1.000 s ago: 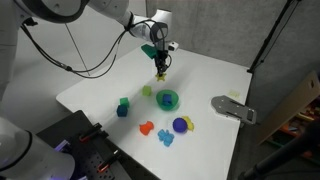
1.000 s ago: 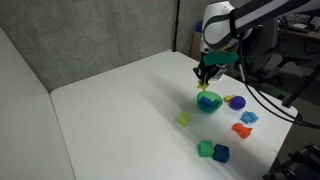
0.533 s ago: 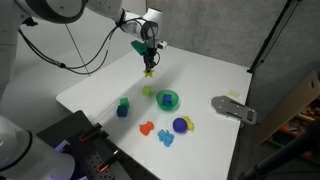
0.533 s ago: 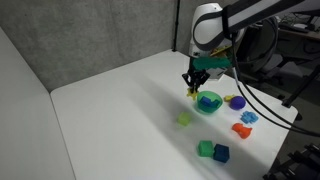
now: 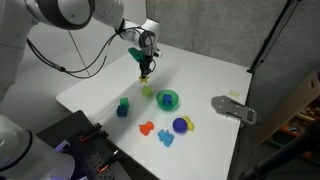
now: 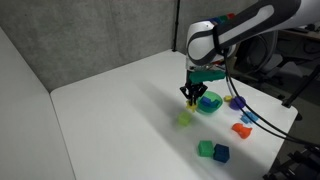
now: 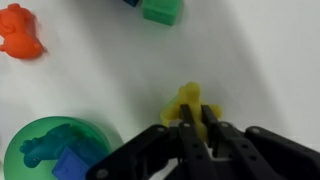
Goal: Remove the yellow microbe shaped toy from the green bowl and put it on top of the light green block
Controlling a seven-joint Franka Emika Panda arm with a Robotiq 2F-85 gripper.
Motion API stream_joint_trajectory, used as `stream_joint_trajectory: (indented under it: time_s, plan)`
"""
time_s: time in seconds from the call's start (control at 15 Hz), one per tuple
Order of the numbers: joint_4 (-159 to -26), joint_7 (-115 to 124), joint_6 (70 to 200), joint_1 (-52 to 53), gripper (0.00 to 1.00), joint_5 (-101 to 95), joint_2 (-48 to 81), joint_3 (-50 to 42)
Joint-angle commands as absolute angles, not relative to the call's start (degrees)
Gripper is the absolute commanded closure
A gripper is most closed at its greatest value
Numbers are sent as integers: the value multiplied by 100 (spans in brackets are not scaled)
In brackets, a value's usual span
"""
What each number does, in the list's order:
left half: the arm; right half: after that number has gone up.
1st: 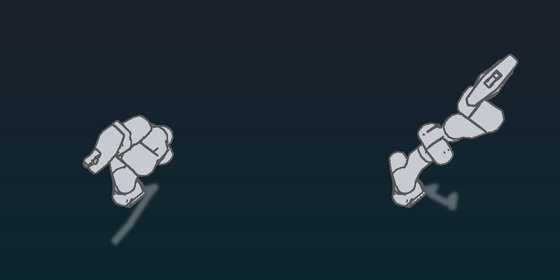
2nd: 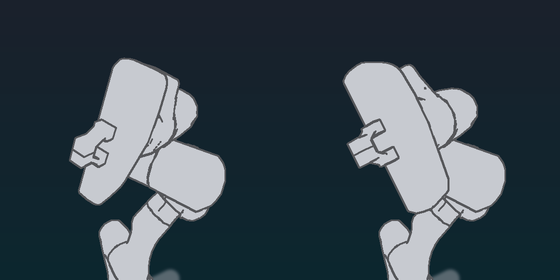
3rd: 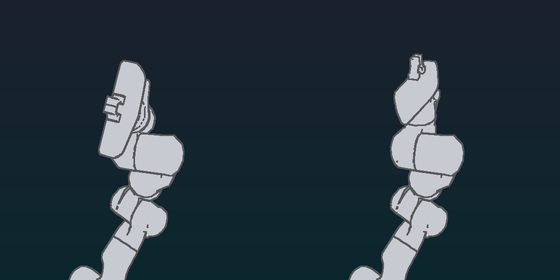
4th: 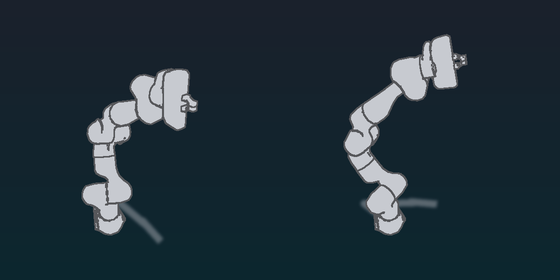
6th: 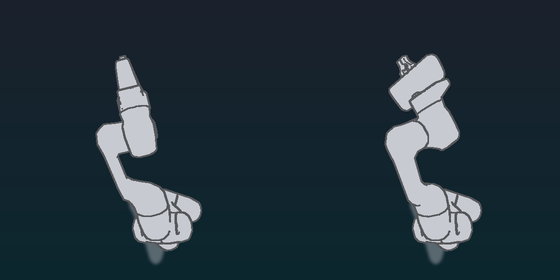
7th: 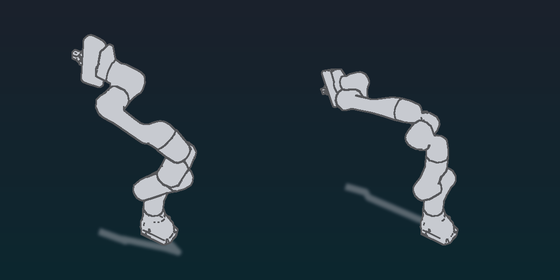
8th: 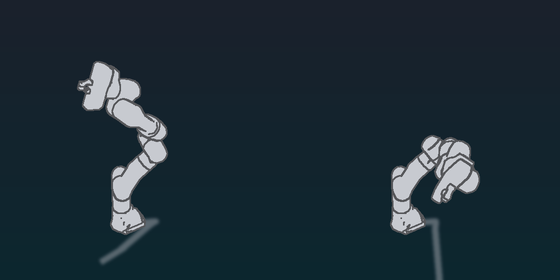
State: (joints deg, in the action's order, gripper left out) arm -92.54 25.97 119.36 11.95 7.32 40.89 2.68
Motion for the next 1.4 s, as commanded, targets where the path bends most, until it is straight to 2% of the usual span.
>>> stream_joint_trajectory:
  time_s: [0.0, 0.47, 0.6, 0.67, 0.87, 1.13, 1.27, 1.33]
  plan:
    - [-9124, 2830, 12024, 1334, 95, 713, 4323, 186]
    - [-8885, 3263, 12302, 1563, 94, 607, 4686, -34]
    - [-8800, 3350, 12346, 1611, 90, 564, 4755, -110]
    - [-8751, 3400, 12355, 1626, 66, 532, 4791, -143]
    - [-8676, 3448, 12330, 1614, 46, 488, 4819, -178]
    - [-8761, 3357, 12251, 1533, 14, 537, 4633, -181]
    - [-8863, 3231, 12152, 1466, 1, 558, 4447, -153]
    - [-8901, 3179, 12052, 1435, 0, 562, 4351, -139]
